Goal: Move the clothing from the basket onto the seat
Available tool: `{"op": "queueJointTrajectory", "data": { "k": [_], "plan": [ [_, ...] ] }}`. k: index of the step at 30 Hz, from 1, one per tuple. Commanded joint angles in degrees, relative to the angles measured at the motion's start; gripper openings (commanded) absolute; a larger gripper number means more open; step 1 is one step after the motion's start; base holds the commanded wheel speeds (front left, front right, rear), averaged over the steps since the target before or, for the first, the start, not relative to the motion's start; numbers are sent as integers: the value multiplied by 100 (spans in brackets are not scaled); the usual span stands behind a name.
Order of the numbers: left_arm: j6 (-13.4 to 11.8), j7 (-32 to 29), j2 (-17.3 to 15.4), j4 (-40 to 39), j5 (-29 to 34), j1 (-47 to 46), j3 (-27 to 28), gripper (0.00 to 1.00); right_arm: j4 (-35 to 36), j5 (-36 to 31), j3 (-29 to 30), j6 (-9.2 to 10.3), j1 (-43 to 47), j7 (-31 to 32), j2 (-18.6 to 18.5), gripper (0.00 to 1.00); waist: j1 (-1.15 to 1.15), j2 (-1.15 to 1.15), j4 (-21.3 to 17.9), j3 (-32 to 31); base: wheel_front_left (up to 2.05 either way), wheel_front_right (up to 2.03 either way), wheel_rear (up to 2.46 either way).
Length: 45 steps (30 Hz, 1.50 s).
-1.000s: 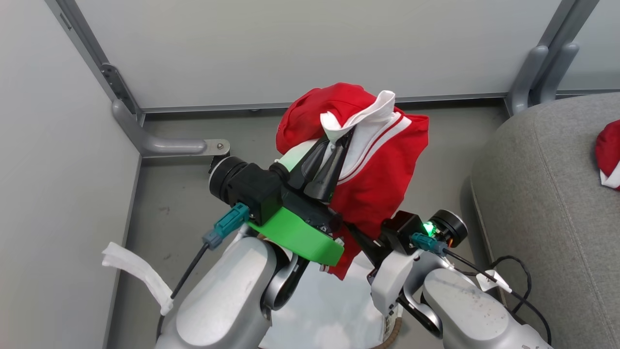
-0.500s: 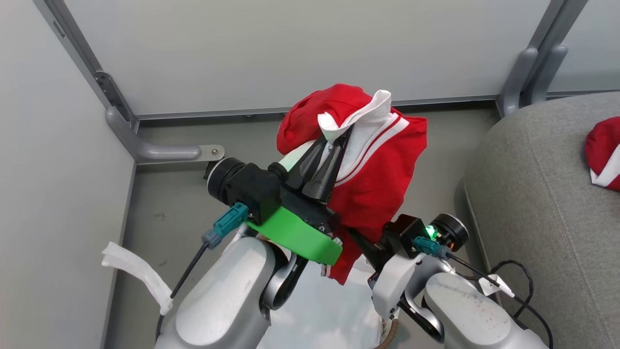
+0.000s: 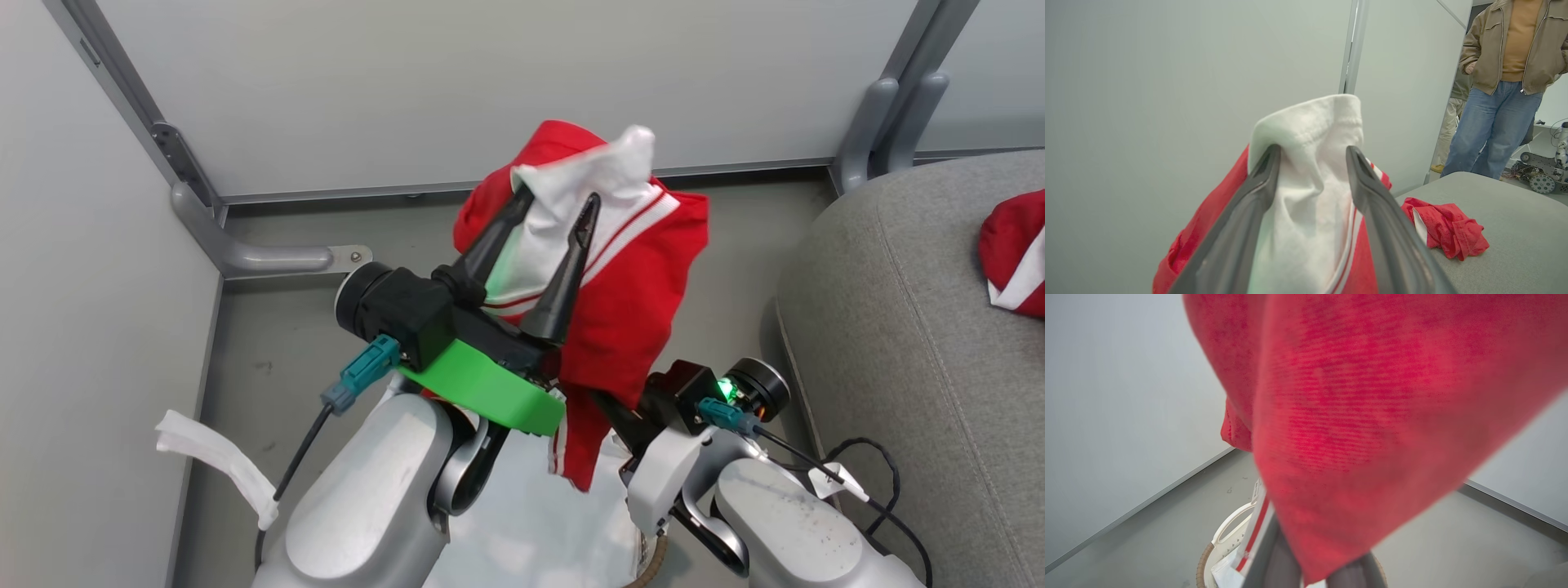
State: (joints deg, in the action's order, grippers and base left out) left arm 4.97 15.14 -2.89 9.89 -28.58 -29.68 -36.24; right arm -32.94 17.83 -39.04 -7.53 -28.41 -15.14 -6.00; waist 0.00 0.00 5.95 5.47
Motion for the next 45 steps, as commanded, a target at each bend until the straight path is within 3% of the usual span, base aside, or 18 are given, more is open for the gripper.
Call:
{"op": "queueJointTrajectory", "data": {
  "k": [1,13,18,36,45],
  "plan": [
    [-15,2,-5,45,23,99,14,100,39,-38,22,7,30,-3,-25,0,0,0,-14,11,0,0,0],
    [73,2,-6,328,312,267,208,100,223,-45,118,7,111,-4,4,0,0,0,-458,24,0,0,0],
    [149,1,-7,483,506,450,383,100,411,-14,137,7,199,-4,-17,0,0,0,-944,19,0,0,0],
    [253,1,-46,482,1074,1284,1171,100,1048,65,233,7,189,-3,-117,0,0,0,-3267,-37,0,0,0],
    [257,1,-38,505,1125,1179,1061,100,1472,57,705,7,-300,-4,-466,0,0,0,-3627,319,0,0,0]
  ]
}}
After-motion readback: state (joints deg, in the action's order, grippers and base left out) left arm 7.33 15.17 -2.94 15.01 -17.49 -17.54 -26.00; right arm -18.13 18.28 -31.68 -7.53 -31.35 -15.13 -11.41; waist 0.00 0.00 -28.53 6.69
